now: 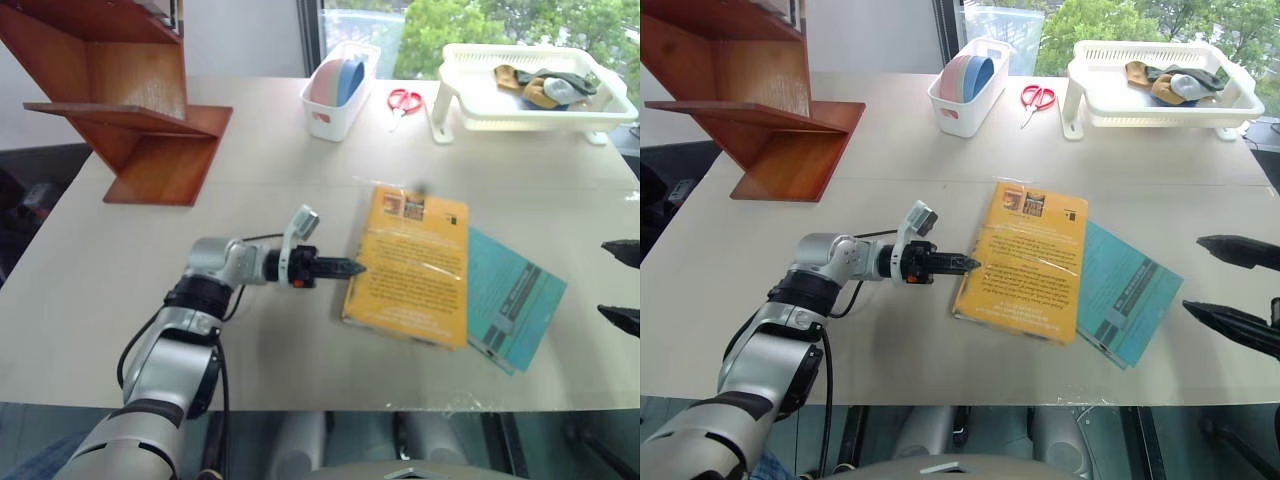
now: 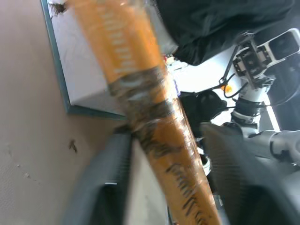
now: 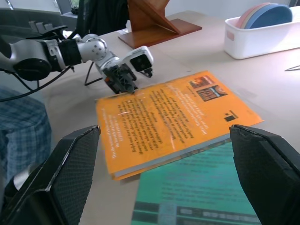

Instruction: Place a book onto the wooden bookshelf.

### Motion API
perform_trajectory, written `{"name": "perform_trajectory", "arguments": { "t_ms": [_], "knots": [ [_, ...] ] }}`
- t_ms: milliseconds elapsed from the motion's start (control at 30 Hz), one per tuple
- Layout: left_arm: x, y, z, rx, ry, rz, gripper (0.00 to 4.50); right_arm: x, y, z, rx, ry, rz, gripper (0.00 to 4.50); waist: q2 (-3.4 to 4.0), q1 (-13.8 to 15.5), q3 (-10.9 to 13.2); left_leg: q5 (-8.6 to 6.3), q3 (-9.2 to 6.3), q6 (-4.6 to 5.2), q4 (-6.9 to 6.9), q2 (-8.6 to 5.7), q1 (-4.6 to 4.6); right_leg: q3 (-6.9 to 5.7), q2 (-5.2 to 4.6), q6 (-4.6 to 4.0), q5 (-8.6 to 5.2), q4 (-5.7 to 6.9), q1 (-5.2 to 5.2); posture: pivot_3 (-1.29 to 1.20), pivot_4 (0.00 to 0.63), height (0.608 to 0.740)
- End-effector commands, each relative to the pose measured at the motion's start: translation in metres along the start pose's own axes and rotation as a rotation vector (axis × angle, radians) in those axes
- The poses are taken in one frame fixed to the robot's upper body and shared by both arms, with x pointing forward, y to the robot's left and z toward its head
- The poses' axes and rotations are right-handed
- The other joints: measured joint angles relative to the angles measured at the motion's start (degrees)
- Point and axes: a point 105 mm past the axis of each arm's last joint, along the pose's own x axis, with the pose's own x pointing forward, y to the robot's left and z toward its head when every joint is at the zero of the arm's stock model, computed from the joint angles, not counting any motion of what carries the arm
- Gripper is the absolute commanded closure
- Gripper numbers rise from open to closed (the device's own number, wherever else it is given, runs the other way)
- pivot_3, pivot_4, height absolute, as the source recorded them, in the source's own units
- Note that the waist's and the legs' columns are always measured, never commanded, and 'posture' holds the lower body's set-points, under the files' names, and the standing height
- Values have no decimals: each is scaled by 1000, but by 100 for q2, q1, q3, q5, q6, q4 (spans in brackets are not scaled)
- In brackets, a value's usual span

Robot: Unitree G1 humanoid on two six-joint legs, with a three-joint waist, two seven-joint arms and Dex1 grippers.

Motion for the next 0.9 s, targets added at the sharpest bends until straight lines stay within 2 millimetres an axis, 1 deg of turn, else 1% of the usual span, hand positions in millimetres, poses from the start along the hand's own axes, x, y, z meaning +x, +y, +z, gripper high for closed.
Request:
{"name": "perform_trajectory", "arguments": {
  "t_ms": [33, 67, 200, 267, 333, 400, 467, 600, 667, 733, 800, 900],
  "knots": [
    [-3, -20, 6, 44, -28, -73, 4310, 3, -4, 7, -42, -7, 14, 0, -1, 2, 1, 0, -3, 0, 0, 1, -1, -2, -1, 0, 0, 0, 0, 0, 150, 740],
    [-4, -23, 5, 47, -33, -78, 4490, 3, -5, 6, -43, -6, 17, 0, -1, 4, 1, 0, -4, 0, 0, 3, -1, -2, 0, 0, 0, 0, 0, 0, 150, 740],
    [-11, -37, 5, 95, -64, -81, 4490, 6, -9, 1, -43, 9, 27, 0, 0, 10, 1, 0, -7, 0, 0, 3, -3, -5, -2, 0, 0, -1, 1, 0, 150, 740],
    [-13, -45, 8, 156, -85, -59, 4490, 7, -11, 0, -45, 9, 29, 0, -1, 14, 1, 0, -7, 0, 0, 3, -3, -5, -5, 0, 0, -1, 1, 0, 150, 740],
    [-16, -56, 14, 233, -111, -38, 4490, 9, -13, 0, -47, 6, 33, 0, -1, 11, 1, 0, -9, 0, 1, 2, -3, -7, -6, 0, 0, 1, 1, 0, 150, 740],
    [-21, -80, 29, 359, -146, -26, 4490, 10, -17, -1, -50, 6, 31, 0, -1, 15, 1, 0, -11, -1, 3, 3, -2, -8, -7, 0, 0, 2, 3, 0, 150, 740],
    [-28, -100, 49, 555, -174, 73, 4490, 10, -23, -3, -59, 15, 21, 0, -3, 12, 2, 0, -16, -1, 6, 3, -3, -13, -6, 0, 0, 3, 4, 0, 150, 740],
    [-54, -149, 97, 1048, -194, 290, 4490, 10, -36, -10, -90, 82, 26, 0, -6, 14, 5, 1, -14, -2, 10, -1, -4, -15, -5, 1, 0, 3, 4, 0, 150, 740],
    [-67, -174, 114, 1265, -179, 392, 4490, 12, -43, -8, -102, 71, 33, 0, -3, 3, 3, 1, -10, -2, 7, -9, -4, -12, -2, 1, 1, -3, 4, 0, 150, 740],
    [-74, -198, 122, 1468, -160, 439, 4490, 16, -49, -8, -117, 66, 43, 0, -2, -9, 5, 0, 7, -1, 2, -8, 3, -1, -3, 1, 0, -6, 3, 0, 150, 740],
    [-82, -209, 132, 1683, -87, 579, 4490, 21, -54, -8, -135, 74, 66, 0, 1, 14, 4, 1, 35, -2, -8, -2, 5, 1, -3, 0, -2, -8, 0, 0, 150, 740],
    [-97, -217, 146, 1964, 32, 806, 4490, 27, -61, -2, -157, 60, 96, 0, -5, 0, 10, 1, 47, -2, -4, -4, -1, 3, 1, 0, -2, -7, -9, 0, 150, 740]
  ]
}}
